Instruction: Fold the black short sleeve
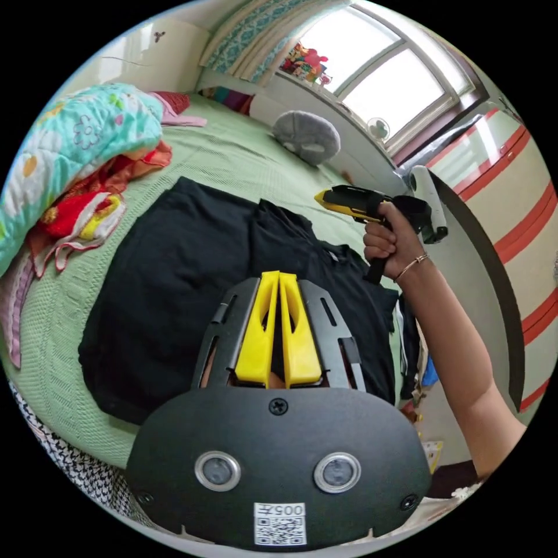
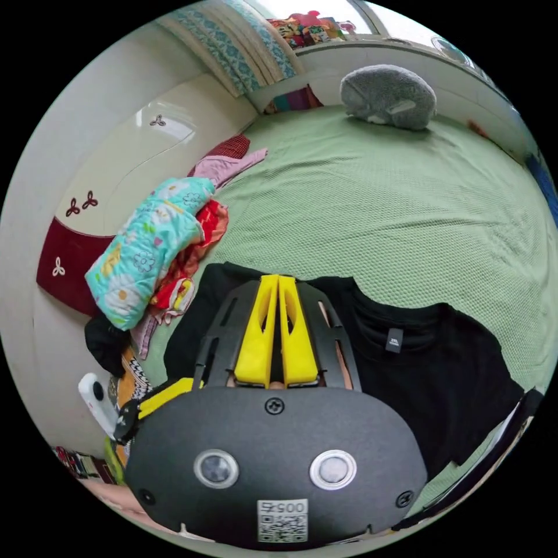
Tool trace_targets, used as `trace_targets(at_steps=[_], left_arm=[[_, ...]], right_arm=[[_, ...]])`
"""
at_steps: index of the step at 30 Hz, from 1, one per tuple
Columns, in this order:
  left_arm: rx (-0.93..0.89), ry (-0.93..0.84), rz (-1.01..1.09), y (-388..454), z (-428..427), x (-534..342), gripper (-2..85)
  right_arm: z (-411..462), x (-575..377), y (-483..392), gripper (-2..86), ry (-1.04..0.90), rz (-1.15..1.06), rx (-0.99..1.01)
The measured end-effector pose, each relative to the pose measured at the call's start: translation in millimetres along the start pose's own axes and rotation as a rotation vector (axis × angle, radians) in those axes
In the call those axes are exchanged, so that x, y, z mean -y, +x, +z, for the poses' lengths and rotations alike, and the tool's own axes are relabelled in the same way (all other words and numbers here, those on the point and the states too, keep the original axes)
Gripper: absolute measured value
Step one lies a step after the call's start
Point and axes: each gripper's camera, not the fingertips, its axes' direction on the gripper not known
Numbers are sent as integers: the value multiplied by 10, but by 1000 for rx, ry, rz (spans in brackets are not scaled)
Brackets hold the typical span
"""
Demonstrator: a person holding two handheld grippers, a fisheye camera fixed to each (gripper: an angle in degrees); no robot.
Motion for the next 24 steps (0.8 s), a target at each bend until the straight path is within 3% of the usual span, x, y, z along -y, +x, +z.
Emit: trace_targets(at_steps=[6, 11, 15, 18, 24], left_arm=[[232, -145, 9, 523, 349, 114, -7], [300, -186, 16, 906, 459, 207, -7], [123, -35, 153, 1512, 210, 202, -7], [-17, -60, 261, 1986, 278, 128, -7], [41, -203, 447, 2994, 617, -72, -6]], right_arm=[[-18, -903, -279, -10, -93, -87, -21], [-414, -1497, -154, -11, -15, -94, -89], [-1151, -1744, 229, -11, 76, -79, -199], [-1712, -1887, 635, -11, 140, -16, -314], [-2537, -2329, 1561, -1, 242, 271, -505]])
